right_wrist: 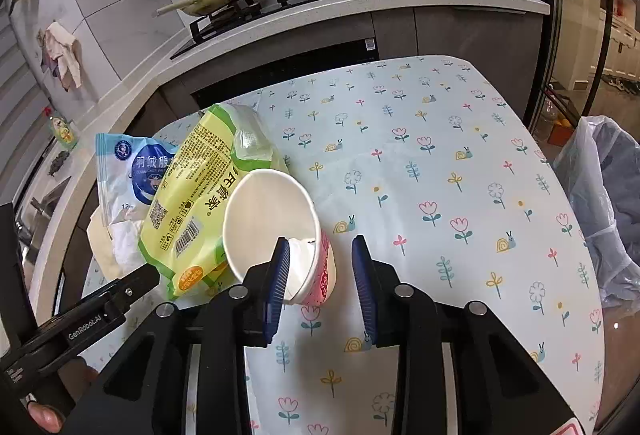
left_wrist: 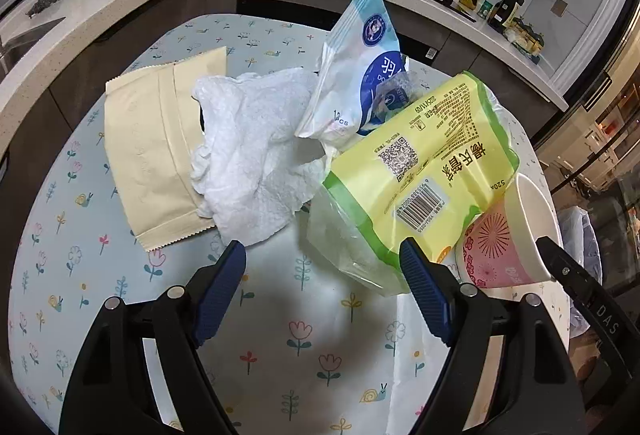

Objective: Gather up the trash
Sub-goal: 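Grasp the yellow-green snack bag with the left tool while the right grasps the pink cup, then carry the snack bag and pink cup over the bin and release, then move both tools back over the remaining trash on the table, then grasp the beige packet with the left tool while the right grasps the blue-white bag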

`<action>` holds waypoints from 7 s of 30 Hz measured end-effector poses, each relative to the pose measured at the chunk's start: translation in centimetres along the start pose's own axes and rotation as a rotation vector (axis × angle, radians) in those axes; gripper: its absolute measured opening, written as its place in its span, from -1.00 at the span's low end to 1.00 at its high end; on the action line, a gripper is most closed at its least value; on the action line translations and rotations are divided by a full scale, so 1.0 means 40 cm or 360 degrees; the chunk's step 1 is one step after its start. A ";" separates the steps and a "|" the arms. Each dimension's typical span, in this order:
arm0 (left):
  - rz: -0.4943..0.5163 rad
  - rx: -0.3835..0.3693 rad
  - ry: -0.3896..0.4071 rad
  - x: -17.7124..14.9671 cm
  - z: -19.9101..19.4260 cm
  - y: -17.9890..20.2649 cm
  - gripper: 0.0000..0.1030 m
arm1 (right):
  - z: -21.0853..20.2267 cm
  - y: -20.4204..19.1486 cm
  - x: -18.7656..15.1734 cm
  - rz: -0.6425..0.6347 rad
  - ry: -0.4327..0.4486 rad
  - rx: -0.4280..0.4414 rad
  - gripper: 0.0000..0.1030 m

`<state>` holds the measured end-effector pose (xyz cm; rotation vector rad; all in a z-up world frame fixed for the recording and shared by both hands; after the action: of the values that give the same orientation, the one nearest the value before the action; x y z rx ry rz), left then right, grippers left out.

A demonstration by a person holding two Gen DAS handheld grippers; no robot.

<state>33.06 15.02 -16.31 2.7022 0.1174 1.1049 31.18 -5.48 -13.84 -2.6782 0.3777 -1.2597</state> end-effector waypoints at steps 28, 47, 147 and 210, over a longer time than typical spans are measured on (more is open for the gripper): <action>0.0227 -0.0261 0.0125 0.006 -0.126 0.262 -0.64 | -0.211 0.177 0.061 0.0130 0.0242 -0.0050 -0.94; 0.0541 -0.0541 0.0190 -0.077 -0.242 0.708 -0.64 | -0.454 0.583 0.072 0.0421 0.0461 -0.0308 -0.94; 0.0227 -0.0191 0.0230 0.065 -0.176 0.275 0.63 | -0.267 0.172 0.060 0.0137 0.0281 -0.0117 -0.08; -0.0141 -0.0274 -0.0008 0.076 -0.014 -0.168 -0.63 | 0.140 -0.202 -0.021 0.0066 -0.0002 -0.0008 -0.99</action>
<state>34.88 22.11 -15.41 2.5221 0.1335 1.0326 36.28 2.69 -15.98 -2.6611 0.4342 -1.2476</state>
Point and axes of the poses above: each gripper's, at about its wrist camera, not at the fingertips, and z roughly the way its jaws point, y to its right, x to its top, the point moved 6 cm from there along z, roughly the way its jaws point, and after that the axes turned 12 degrees about y, right-handed, at the moved point
